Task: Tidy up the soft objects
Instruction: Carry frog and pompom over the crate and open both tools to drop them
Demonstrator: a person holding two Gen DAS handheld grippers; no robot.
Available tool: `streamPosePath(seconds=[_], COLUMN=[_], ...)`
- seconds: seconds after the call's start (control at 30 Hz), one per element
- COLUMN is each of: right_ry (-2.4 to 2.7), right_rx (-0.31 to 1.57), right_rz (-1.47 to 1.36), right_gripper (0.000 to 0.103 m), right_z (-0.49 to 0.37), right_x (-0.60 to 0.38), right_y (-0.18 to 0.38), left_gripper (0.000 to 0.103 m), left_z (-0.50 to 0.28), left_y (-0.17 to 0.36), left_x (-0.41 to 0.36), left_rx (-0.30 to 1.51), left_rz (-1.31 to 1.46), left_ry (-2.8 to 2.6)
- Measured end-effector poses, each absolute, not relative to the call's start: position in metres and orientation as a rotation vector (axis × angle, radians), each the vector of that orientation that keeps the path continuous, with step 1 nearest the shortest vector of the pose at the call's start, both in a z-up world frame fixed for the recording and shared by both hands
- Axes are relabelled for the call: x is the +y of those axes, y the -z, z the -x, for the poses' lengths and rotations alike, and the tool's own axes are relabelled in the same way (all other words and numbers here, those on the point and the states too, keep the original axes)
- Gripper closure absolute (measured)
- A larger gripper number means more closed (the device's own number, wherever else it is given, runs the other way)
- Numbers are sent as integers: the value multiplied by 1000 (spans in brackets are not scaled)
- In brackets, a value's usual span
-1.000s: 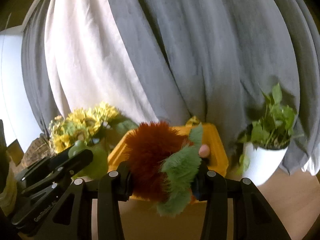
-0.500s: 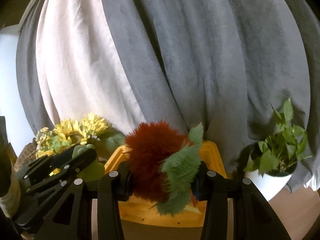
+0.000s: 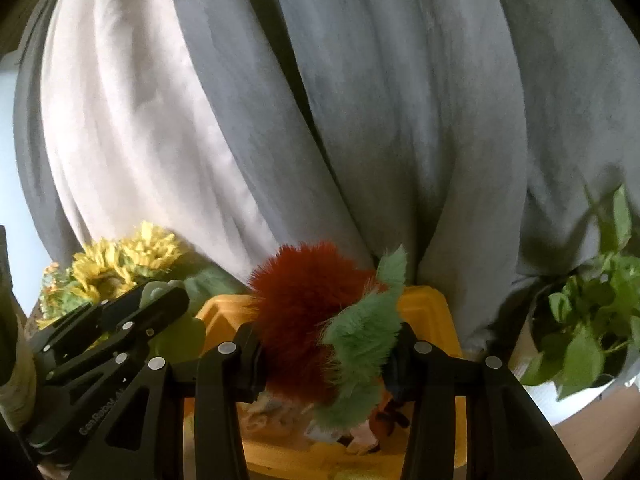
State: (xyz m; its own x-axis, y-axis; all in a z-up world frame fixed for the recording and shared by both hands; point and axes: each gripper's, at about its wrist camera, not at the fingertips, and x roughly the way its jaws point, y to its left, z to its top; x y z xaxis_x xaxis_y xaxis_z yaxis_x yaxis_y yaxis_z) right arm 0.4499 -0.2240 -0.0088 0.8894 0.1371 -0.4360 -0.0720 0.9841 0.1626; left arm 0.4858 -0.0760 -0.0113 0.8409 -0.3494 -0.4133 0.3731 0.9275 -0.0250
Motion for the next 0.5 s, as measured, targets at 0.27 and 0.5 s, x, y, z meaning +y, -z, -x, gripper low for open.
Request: streamPosePath(seconds=[0.27,0.5], right_ry=[-106,-112], right_rx=[558,691], right_rz=[-154,-179], right_gripper=[57,57], right_z=[-478,-504], right_x=[-228,-232], right_y=[29,54], left_gripper=[72,72], left_z=[-518,-544], left_y=[35,58], left_x=[-85,-94], left_rx=[545,700], left_rz=[-48,-62], left_ry=[381,395])
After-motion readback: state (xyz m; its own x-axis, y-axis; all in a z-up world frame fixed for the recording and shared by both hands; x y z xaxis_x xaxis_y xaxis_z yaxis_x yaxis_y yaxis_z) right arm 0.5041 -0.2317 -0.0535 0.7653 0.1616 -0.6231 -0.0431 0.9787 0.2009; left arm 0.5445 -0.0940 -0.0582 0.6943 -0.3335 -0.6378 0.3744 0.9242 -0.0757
